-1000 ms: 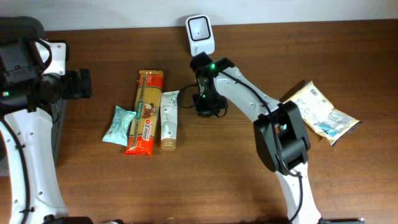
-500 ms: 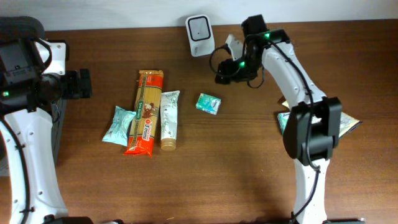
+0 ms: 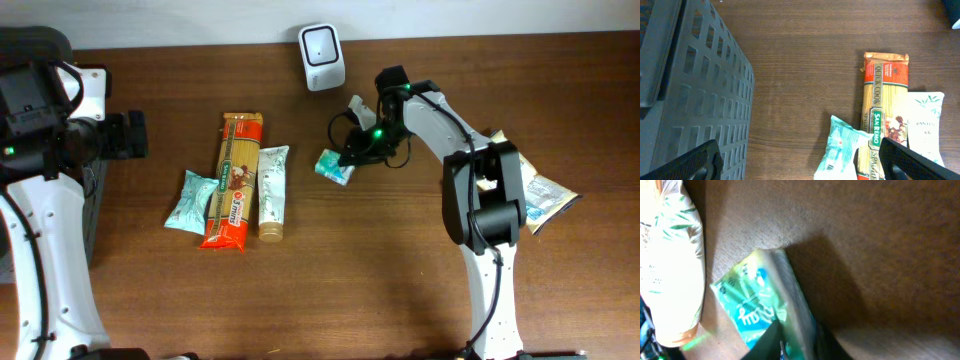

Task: Scan the item barcode
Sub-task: 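Reach right gripper to second small green pack and grasp it, then lift second small pack and hold it over the scanner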

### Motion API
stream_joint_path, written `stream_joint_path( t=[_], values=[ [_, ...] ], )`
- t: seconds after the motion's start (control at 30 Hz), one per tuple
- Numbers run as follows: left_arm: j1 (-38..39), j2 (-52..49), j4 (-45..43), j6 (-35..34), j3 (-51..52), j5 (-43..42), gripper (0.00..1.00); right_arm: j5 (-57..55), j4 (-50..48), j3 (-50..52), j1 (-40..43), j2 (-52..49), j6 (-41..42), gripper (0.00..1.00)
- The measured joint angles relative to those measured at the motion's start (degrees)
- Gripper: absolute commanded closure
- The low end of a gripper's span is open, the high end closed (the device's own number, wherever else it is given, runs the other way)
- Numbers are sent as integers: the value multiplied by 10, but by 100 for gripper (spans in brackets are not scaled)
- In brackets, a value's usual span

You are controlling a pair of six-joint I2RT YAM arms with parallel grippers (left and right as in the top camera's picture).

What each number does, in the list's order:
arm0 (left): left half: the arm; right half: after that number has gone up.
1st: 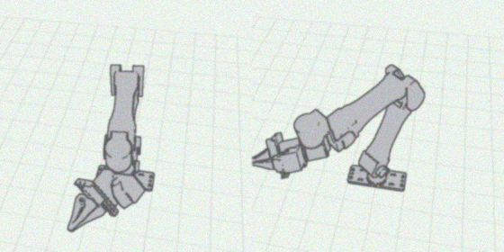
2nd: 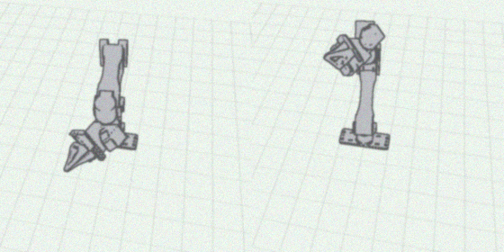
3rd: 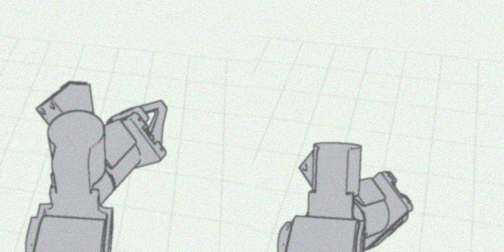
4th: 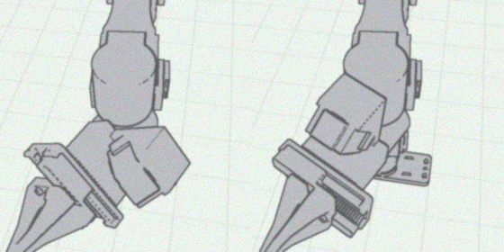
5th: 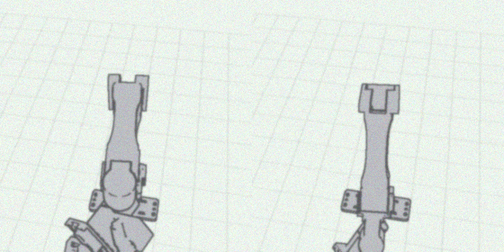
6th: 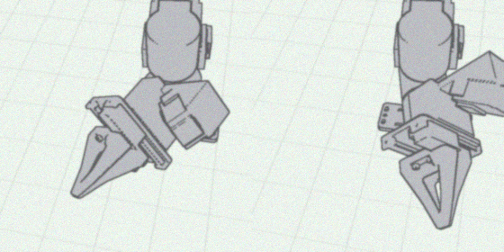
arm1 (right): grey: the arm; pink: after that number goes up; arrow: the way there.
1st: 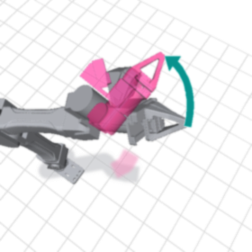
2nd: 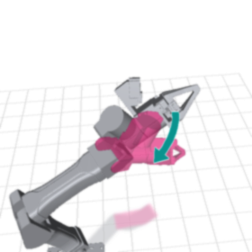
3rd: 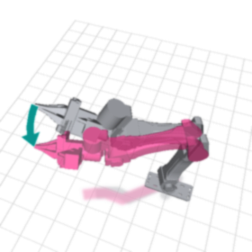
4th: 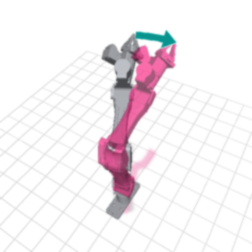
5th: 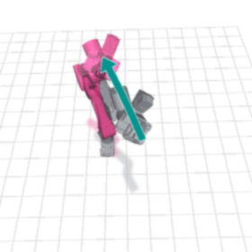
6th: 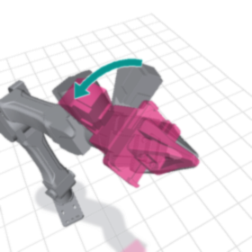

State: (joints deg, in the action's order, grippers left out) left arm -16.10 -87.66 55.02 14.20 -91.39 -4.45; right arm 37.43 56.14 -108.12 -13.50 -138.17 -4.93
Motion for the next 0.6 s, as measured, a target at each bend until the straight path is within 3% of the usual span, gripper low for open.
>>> stream_joint_path(
  t=[0.23, 0.4, 0.5, 0.6],
  values=[
    [0, 0, 0, 0, 0, 0, 1, 49, 94, 9, 0, 9, 5, 96],
    [0, 0, 0, 0, 0, 0, 1, 278, 125, 15, 19, 169, 5, 96],
    [0, 0, 0, 0, 0, 0, 1, 441, 126, 15, 58, 179, 15, 96],
    [0, 0, 0, 0, 0, 0, 1, 481, 126, 15, 65, 179, 48, 96]
  ],
)
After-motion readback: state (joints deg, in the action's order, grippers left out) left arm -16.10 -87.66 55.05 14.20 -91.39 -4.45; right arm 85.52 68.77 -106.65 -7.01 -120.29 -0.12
